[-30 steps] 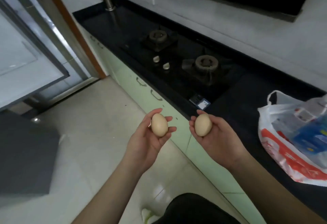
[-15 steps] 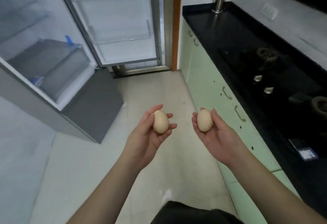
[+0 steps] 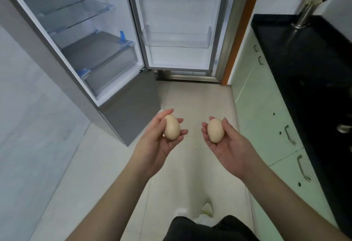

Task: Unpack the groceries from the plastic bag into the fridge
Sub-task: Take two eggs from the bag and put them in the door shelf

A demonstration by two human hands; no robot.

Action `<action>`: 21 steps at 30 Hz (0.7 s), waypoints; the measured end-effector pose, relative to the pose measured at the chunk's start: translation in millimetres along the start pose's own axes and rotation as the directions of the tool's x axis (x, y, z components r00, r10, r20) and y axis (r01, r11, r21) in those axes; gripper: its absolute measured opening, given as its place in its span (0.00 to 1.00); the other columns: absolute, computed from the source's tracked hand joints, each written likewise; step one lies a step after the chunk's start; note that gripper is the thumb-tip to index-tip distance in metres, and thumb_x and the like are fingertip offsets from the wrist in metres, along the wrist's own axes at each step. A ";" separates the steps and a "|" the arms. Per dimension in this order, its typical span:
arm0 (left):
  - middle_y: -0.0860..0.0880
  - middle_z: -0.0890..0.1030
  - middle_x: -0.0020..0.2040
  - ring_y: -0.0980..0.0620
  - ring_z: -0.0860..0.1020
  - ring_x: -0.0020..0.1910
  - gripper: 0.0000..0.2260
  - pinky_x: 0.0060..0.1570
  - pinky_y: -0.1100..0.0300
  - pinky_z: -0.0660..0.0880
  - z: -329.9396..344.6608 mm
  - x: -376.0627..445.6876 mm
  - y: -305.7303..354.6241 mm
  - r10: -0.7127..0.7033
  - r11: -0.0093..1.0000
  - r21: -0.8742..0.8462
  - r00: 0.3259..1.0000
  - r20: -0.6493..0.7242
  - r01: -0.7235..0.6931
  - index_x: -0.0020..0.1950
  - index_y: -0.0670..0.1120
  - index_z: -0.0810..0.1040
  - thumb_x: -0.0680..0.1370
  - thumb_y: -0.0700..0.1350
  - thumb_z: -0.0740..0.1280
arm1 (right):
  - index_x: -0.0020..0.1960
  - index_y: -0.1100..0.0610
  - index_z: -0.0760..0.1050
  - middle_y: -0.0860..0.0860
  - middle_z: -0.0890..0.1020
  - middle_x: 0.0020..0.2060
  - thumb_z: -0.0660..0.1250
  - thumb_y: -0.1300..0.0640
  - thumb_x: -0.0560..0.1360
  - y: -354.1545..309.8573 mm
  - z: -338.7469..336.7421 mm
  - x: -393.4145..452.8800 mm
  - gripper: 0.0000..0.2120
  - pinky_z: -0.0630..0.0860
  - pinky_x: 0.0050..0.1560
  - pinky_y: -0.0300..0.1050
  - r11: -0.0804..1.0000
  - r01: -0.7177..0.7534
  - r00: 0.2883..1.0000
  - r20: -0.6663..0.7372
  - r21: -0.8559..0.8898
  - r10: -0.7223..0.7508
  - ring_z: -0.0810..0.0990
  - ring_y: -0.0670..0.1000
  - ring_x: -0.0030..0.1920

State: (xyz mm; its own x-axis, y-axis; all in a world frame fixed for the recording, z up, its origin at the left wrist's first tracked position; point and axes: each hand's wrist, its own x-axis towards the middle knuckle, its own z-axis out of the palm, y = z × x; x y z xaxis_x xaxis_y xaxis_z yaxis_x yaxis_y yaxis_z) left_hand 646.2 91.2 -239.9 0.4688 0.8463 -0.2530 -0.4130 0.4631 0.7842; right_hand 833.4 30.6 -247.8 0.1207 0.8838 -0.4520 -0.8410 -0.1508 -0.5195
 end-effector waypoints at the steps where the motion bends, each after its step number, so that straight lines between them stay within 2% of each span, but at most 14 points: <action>1: 0.42 0.82 0.54 0.43 0.82 0.47 0.13 0.44 0.59 0.81 4.3 8.6 1.3 0.009 1.000 0.010 1.000 -0.013 -0.009 0.65 0.48 0.74 0.83 0.44 0.57 | 0.59 0.61 0.75 0.61 0.82 0.49 0.60 0.51 0.80 -6.1 0.4 8.6 0.16 0.82 0.47 0.44 1.000 -0.008 1.000 0.016 -0.002 0.008 0.83 0.55 0.47; 6: 0.40 0.81 0.56 0.43 0.83 0.47 0.12 0.43 0.59 0.81 29.1 56.5 17.2 0.054 0.998 0.034 0.997 -0.048 -0.053 0.63 0.50 0.76 0.82 0.44 0.59 | 0.61 0.55 0.76 0.61 0.82 0.50 0.60 0.52 0.80 -55.0 7.4 52.5 0.13 0.81 0.48 0.45 0.999 0.041 0.996 0.083 -0.014 -0.040 0.82 0.55 0.49; 11: 0.40 0.81 0.56 0.42 0.83 0.46 0.11 0.42 0.58 0.81 46.5 104.7 35.8 0.103 0.994 0.042 0.993 -0.058 -0.100 0.59 0.48 0.78 0.80 0.44 0.60 | 0.59 0.55 0.76 0.60 0.81 0.52 0.59 0.51 0.81 -98.0 22.0 97.6 0.13 0.81 0.48 0.45 0.999 0.035 0.991 0.132 -0.040 -0.029 0.81 0.54 0.48; 13: 0.40 0.81 0.55 0.42 0.83 0.47 0.11 0.43 0.58 0.81 50.2 122.2 43.8 0.116 0.993 0.044 0.992 -0.058 -0.114 0.60 0.48 0.77 0.81 0.44 0.59 | 0.59 0.56 0.76 0.61 0.80 0.52 0.58 0.51 0.81 -107.0 29.5 115.1 0.13 0.81 0.47 0.45 0.999 0.020 0.989 0.145 -0.034 -0.015 0.81 0.55 0.49; 17: 0.40 0.82 0.57 0.39 0.82 0.50 0.10 0.51 0.53 0.81 48.2 157.2 63.6 0.160 0.987 0.014 0.985 -0.063 -0.160 0.57 0.49 0.80 0.78 0.44 0.62 | 0.59 0.56 0.75 0.61 0.80 0.52 0.56 0.51 0.82 -116.6 51.1 150.6 0.13 0.81 0.50 0.46 1.000 0.003 0.985 0.173 -0.031 0.002 0.81 0.55 0.49; 21: 0.40 0.81 0.58 0.40 0.81 0.54 0.10 0.46 0.56 0.81 34.1 198.0 89.6 0.189 0.982 -0.011 0.979 -0.073 -0.190 0.54 0.50 0.82 0.79 0.44 0.62 | 0.56 0.55 0.76 0.57 0.80 0.50 0.55 0.51 0.82 -117.4 83.1 193.8 0.13 0.76 0.51 0.46 0.995 0.026 0.984 0.178 -0.099 -0.008 0.80 0.54 0.49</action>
State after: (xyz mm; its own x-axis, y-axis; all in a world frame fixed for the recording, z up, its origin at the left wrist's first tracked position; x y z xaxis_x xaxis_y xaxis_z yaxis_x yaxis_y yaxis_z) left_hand 728.7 291.3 -200.3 0.3242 0.9354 -0.1410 -0.5034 0.2968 0.8115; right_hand 911.7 256.5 -214.1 0.0317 0.9497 -0.3117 -0.7811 -0.1710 -0.6005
